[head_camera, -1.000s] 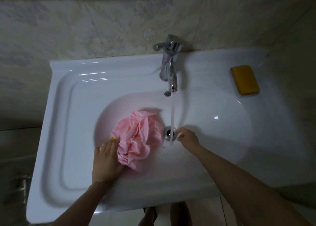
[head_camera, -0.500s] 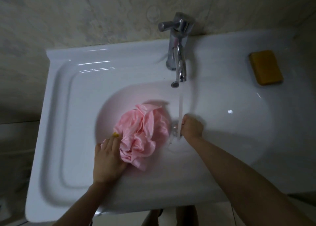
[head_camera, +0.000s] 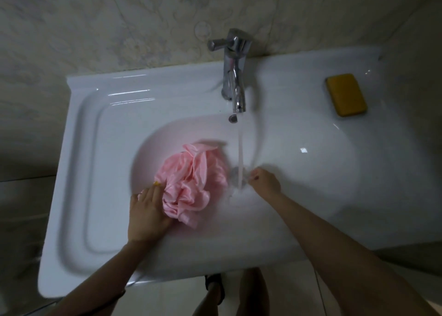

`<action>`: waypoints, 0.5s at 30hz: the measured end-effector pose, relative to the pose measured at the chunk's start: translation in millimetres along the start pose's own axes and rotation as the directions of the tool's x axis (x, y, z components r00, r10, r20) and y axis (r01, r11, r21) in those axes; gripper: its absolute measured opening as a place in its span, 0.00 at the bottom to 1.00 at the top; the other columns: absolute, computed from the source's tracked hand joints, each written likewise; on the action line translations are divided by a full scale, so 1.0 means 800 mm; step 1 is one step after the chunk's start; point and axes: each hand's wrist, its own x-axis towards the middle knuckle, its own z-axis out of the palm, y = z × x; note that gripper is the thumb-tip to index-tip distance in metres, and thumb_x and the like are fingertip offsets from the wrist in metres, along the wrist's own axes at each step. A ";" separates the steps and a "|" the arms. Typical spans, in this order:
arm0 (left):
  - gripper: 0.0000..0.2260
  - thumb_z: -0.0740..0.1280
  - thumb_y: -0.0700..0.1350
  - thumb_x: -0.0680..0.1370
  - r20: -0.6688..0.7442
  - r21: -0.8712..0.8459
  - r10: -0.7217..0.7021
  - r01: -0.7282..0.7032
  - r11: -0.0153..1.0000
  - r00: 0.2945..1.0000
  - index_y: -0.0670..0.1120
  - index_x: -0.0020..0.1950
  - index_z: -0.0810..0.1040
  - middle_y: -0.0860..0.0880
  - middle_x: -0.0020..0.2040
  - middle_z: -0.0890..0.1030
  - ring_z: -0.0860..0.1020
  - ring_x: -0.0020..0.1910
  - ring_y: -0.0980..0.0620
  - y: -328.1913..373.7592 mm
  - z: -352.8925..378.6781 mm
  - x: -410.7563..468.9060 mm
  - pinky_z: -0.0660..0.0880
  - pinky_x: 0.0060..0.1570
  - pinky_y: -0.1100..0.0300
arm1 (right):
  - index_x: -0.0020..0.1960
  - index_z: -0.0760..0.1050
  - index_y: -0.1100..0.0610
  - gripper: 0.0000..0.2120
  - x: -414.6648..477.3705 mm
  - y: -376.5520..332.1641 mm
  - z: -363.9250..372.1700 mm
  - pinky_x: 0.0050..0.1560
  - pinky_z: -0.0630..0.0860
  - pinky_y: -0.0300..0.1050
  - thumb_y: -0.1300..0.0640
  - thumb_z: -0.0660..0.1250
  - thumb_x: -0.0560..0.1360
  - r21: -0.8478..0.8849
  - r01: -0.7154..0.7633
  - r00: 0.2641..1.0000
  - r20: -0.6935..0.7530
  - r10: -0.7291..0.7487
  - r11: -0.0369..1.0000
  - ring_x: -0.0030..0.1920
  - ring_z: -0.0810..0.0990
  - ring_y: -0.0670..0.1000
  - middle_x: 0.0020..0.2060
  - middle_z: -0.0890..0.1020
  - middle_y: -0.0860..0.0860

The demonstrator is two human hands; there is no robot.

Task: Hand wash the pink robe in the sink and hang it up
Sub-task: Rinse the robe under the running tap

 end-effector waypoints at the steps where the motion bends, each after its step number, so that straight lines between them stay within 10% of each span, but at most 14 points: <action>1: 0.32 0.59 0.66 0.66 0.028 0.013 -0.006 0.005 1.000 1.000 0.40 0.55 0.76 0.41 0.49 0.80 0.78 0.46 0.39 0.000 -0.001 0.000 0.65 0.45 0.51 | 0.56 0.77 0.56 0.11 -0.012 0.010 -0.003 0.52 0.71 0.41 0.54 0.67 0.75 -0.016 0.003 1.000 0.024 -0.003 1.000 0.57 0.78 0.56 0.55 0.81 0.55; 9: 0.34 0.78 0.58 0.54 0.329 0.172 0.127 -0.192 0.966 0.936 0.52 0.58 0.78 0.46 0.55 0.75 0.76 0.54 0.41 0.022 -0.009 0.030 0.75 0.46 0.43 | 0.60 0.75 0.52 0.18 -0.088 0.002 -0.007 0.51 0.71 0.38 0.52 0.72 0.72 0.064 0.282 0.931 0.221 -0.289 0.957 0.57 0.77 0.51 0.59 0.78 0.52; 12: 0.27 0.71 0.51 0.71 0.400 0.025 0.122 -0.144 0.989 0.908 0.53 0.69 0.70 0.46 0.69 0.66 0.66 0.68 0.43 0.034 -0.015 0.038 0.68 0.64 0.47 | 0.70 0.63 0.45 0.36 -0.104 -0.041 0.007 0.67 0.64 0.43 0.49 0.76 0.68 0.322 0.443 0.855 0.128 -0.502 0.837 0.70 0.63 0.48 0.70 0.63 0.48; 15: 0.25 0.67 0.41 0.73 0.500 -0.032 0.165 -0.172 0.985 0.850 0.50 0.70 0.69 0.48 0.70 0.70 0.69 0.68 0.48 0.046 -0.018 0.041 0.69 0.64 0.56 | 0.75 0.47 0.38 0.48 -0.091 -0.083 0.021 0.74 0.49 0.57 0.37 0.74 0.65 0.294 0.317 0.911 0.171 -0.376 0.902 0.76 0.44 0.51 0.77 0.41 0.46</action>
